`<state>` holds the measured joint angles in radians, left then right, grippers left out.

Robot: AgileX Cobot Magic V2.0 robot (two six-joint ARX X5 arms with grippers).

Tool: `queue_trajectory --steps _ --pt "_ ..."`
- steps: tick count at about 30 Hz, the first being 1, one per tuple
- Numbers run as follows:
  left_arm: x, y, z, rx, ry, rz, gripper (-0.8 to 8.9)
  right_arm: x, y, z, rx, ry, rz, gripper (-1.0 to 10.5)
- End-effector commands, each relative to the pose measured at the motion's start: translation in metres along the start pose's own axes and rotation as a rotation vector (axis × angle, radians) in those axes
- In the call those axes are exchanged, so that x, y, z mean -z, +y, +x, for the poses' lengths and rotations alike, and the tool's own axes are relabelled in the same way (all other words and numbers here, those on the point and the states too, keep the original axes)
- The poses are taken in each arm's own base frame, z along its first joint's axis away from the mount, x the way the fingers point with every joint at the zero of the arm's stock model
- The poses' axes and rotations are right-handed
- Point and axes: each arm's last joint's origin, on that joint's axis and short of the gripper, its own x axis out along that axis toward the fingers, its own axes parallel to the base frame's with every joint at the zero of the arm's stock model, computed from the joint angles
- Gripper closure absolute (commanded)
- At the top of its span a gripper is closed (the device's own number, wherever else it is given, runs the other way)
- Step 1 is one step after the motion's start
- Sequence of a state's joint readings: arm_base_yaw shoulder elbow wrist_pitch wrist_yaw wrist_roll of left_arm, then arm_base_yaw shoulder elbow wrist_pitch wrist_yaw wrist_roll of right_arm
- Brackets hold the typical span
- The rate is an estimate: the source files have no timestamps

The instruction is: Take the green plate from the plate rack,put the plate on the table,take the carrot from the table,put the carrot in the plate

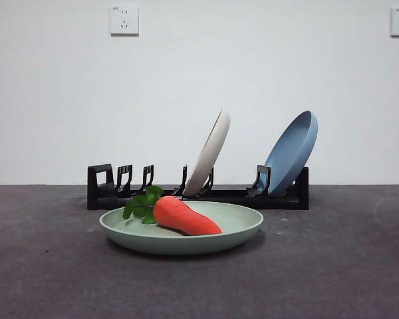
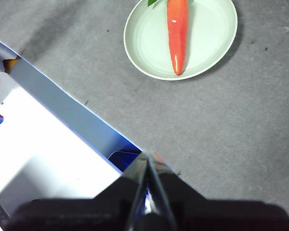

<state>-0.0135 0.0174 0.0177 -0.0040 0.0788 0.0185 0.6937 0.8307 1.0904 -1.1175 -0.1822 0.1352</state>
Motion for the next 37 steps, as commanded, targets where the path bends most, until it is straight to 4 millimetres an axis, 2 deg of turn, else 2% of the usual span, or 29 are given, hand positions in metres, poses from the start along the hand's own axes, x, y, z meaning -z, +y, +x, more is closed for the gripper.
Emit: queue_trajectory --steps 1,8,31,35,37 --pt "0.007 0.0 0.0 -0.001 0.029 -0.049 8.16 0.001 0.0 0.001 0.001 -0.001 0.005 9.5" --pt "0.021 0.0 -0.002 -0.001 0.181 -0.067 8.16 0.001 0.0 0.001 0.0 -0.001 0.005 9.5" --pt "0.019 0.0 -0.001 0.001 0.16 -0.065 8.16 0.001 0.0 0.0 0.003 -0.002 -0.015 9.5" --pt "0.019 0.0 -0.001 0.001 0.16 -0.065 8.16 0.004 -0.001 -0.01 0.057 -0.073 -0.085 9.5" --pt "0.019 0.0 -0.001 0.001 0.16 -0.065 8.16 0.004 -0.003 -0.02 0.095 -0.163 -0.109 9.5"
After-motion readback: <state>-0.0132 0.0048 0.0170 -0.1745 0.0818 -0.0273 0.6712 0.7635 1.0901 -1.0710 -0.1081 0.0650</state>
